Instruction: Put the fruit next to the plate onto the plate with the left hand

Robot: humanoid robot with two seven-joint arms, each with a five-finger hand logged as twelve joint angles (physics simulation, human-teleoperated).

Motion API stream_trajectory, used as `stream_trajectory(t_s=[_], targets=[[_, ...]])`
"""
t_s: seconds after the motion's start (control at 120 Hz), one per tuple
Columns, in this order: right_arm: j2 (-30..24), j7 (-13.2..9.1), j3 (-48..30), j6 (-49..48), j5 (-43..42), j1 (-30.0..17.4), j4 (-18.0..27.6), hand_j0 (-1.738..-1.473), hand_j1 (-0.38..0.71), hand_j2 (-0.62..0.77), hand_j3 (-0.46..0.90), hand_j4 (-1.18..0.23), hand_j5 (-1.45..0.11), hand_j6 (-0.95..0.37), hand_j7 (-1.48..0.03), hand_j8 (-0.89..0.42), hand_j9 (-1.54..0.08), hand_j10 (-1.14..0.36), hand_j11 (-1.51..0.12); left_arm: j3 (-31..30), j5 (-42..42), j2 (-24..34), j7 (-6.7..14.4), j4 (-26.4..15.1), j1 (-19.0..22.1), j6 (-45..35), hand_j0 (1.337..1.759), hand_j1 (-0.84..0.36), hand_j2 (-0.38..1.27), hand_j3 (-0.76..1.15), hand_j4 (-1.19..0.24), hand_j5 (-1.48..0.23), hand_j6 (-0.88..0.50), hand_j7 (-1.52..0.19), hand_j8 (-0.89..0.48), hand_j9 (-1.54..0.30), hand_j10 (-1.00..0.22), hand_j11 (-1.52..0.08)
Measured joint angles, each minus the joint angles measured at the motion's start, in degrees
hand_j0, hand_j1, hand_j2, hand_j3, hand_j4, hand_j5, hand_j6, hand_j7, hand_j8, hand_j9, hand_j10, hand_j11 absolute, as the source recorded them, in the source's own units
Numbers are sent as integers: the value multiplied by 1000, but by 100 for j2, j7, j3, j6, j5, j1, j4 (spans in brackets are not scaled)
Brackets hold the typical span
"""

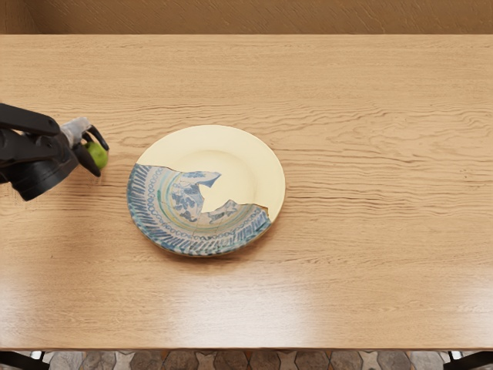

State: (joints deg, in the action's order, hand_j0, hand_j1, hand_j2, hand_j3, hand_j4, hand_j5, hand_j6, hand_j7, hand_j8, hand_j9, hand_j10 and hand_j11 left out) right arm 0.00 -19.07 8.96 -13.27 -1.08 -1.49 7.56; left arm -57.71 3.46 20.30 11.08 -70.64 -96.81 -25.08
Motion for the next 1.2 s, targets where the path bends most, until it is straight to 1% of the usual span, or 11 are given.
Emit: stream_trajectory(t_s=[0.217,0.367,0.408,0.575,0.608,0.658,0.692,0.75,0.95,1.067,1.2], targets=[[0,0,0,0,-2,0,0,-1658,-349,0,0,0,0,0,0,0,0,0,0,52,46,-136,9,-91,-583,355,1657,-285,188,0,-600,-806,-496,-799,-493,-799,-603,-800],[0,0,0,0,-1,0,0,-1658,-349,0,0,0,0,0,0,0,0,0,0,111,195,-712,23,-188,-998,520,1657,-272,168,0,-601,-806,-504,-797,-502,-797,-605,-798],[0,0,0,0,0,0,0,-1658,-349,0,0,0,0,0,0,0,0,0,0,158,264,-855,28,-208,-1055,536,1657,-271,215,0,-605,-799,-527,-798,-521,-798,-605,-800],[0,0,0,0,-3,0,0,-1658,-349,0,0,0,0,0,0,0,0,0,0,341,545,-1499,50,-272,-1143,578,1658,-286,242,0,-594,-814,-503,-798,-505,-795,-605,-796],[0,0,0,0,-3,0,0,-1658,-349,0,0,0,0,0,0,0,0,0,0,370,586,-1556,52,-283,-1139,582,1658,-298,293,0,-589,-822,-490,-800,-504,-794,-604,-796],[0,0,0,0,-2,0,0,-1658,-349,0,0,0,0,0,0,0,0,0,0,415,621,-1581,55,-295,-1122,588,1658,-297,249,0,-583,-826,-485,-800,-490,-793,-602,-794],[0,0,0,0,-2,0,0,-1658,-349,0,0,0,0,0,0,0,0,0,0,438,633,-1582,56,-299,-1105,588,1658,-298,269,0,-576,-813,-481,-790,-492,-781,-594,-782],[0,0,0,0,-1,0,0,-1658,-349,0,0,0,0,0,0,0,0,0,0,467,643,-1566,52,-301,-1095,580,1658,-234,221,0,-514,-717,-443,-700,-451,-692,-528,-693],[0,0,0,0,-2,0,0,-1658,-349,0,0,0,0,0,0,0,0,0,0,567,641,-1433,45,-284,-1128,611,1658,82,91,0,-234,-322,-207,-315,-210,-312,-239,-313],[0,0,0,0,-2,0,0,-1658,-349,0,0,0,0,0,0,0,0,0,0,687,612,-748,44,-266,-1129,816,1658,191,53,0,-138,-189,-123,-186,-125,-184,-141,-184],[0,0,0,0,-2,0,0,-1658,-349,0,0,0,0,0,0,0,0,0,0,820,599,205,43,-247,-1116,914,1658,260,29,0,-78,-107,-71,-105,-71,-104,-80,-104]])
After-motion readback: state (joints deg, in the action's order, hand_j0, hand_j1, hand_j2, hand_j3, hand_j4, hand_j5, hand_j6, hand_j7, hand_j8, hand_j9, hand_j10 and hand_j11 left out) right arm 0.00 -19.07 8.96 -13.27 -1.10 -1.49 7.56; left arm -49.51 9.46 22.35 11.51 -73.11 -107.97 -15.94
